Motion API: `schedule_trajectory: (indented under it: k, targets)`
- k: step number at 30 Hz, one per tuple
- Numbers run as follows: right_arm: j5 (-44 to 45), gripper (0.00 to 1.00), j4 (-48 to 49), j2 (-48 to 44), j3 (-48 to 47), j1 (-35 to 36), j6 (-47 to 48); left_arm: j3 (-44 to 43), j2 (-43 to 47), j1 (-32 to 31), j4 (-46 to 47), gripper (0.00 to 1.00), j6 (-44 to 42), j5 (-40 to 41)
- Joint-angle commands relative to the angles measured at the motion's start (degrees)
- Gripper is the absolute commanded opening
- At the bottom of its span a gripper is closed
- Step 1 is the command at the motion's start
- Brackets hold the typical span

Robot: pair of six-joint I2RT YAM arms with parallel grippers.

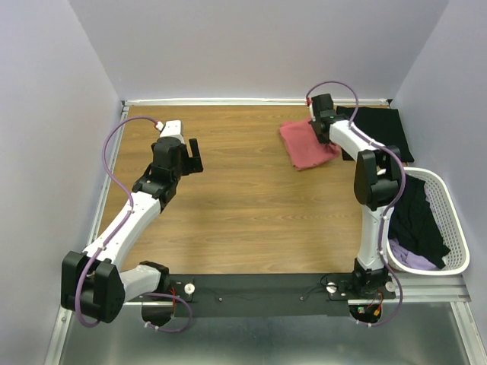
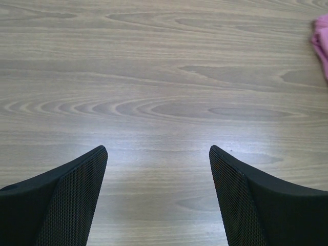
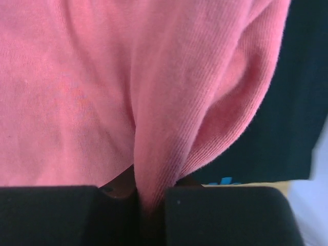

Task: Fold and stack the t-shirts
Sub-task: Neatly place the folded tshirt to the corner

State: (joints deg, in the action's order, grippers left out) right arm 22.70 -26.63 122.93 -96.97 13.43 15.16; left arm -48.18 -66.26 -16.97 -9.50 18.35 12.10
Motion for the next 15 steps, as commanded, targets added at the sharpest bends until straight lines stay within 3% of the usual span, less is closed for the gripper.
schedule_trajectory:
  k: [1, 15]
  targets:
    - [6.48, 0.0, -0.7, 2.13, -5.5, -3.93, 4.0, 0.02, 0.52, 0.36, 0.27, 0.89, 0.9, 3.02]
    - [7.1, 0.01, -0.7, 2.75, -12.8, -7.72, 1.9, 0.2, -0.63, 0.36, 0.36, 0.88, 0.72, 3.37]
